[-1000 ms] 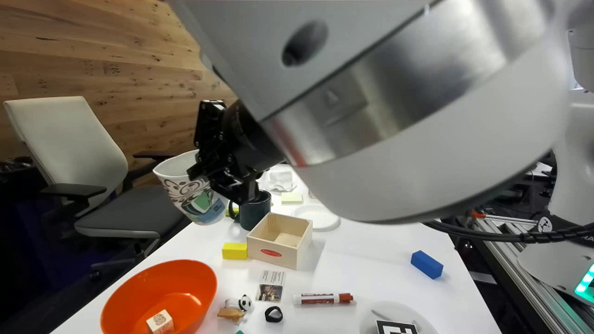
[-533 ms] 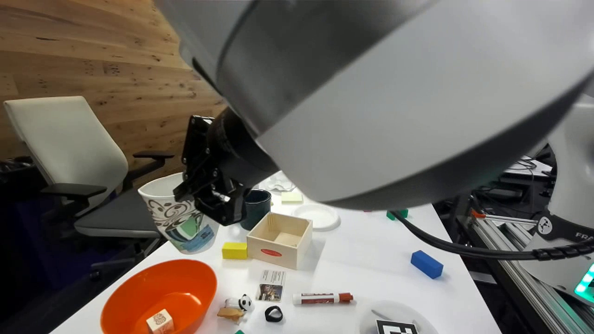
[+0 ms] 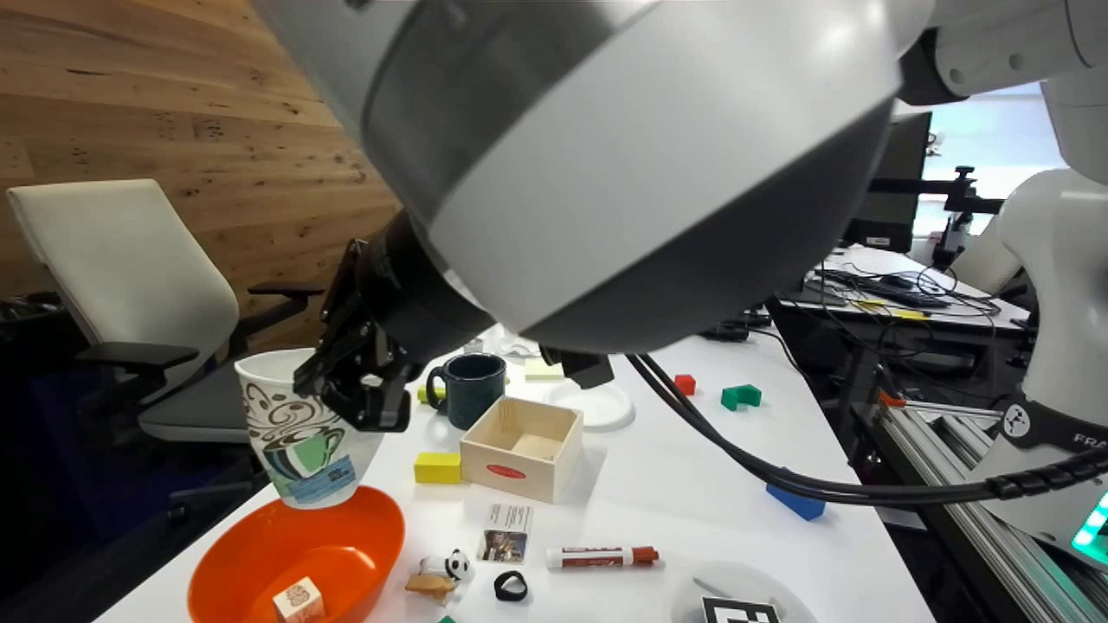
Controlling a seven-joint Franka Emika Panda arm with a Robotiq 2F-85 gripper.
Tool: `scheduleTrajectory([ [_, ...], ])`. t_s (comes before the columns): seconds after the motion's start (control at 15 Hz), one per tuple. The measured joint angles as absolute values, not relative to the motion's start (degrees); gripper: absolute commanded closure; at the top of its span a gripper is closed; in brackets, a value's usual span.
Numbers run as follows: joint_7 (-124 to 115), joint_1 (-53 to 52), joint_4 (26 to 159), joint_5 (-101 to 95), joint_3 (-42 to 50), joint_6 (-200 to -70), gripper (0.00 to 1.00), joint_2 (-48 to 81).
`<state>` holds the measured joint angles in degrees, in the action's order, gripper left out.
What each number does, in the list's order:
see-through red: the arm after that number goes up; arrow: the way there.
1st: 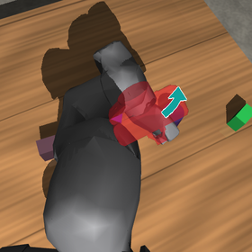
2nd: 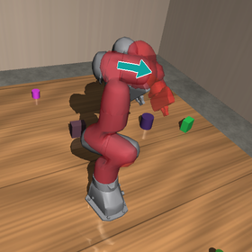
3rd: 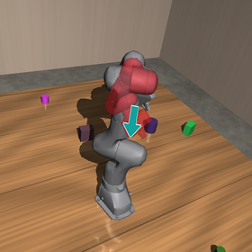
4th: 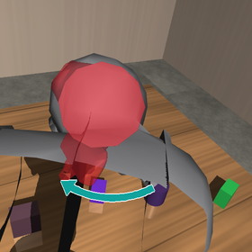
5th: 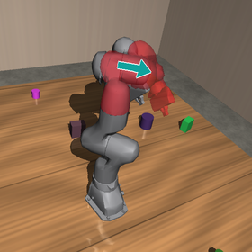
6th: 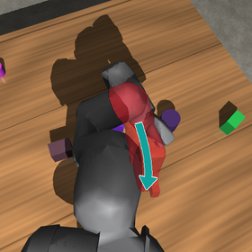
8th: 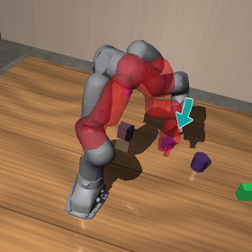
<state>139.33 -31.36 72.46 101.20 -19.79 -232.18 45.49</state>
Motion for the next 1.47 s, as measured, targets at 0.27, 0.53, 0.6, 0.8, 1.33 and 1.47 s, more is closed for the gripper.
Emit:
scheduleTrajectory([
  [0.27, 131.9, -30.1, 72.5, 101.2, -19.8, -228.8, 0.99, 45.6],
  [0.53, 125.3, -28.9, 72.8, 101.2, -19.8, -225.6, 0.99, 45.6],
  [0.6, 123.8, -28.6, 73.0, 101.2, -19.8, -224.8, 0.99, 45.6],
  [0.8, 119.3, -27.8, 73.6, 101.2, -19.8, -222.5, 0.99, 45.6],
  [1.33, 110.0, -26.0, 75.6, 101.2, -19.8, -217.2, 0.99, 45.4],
  [1.47, 107.8, -25.6, 76.6, 101.2, -19.8, -215.4, 0.99, 44.9],
])
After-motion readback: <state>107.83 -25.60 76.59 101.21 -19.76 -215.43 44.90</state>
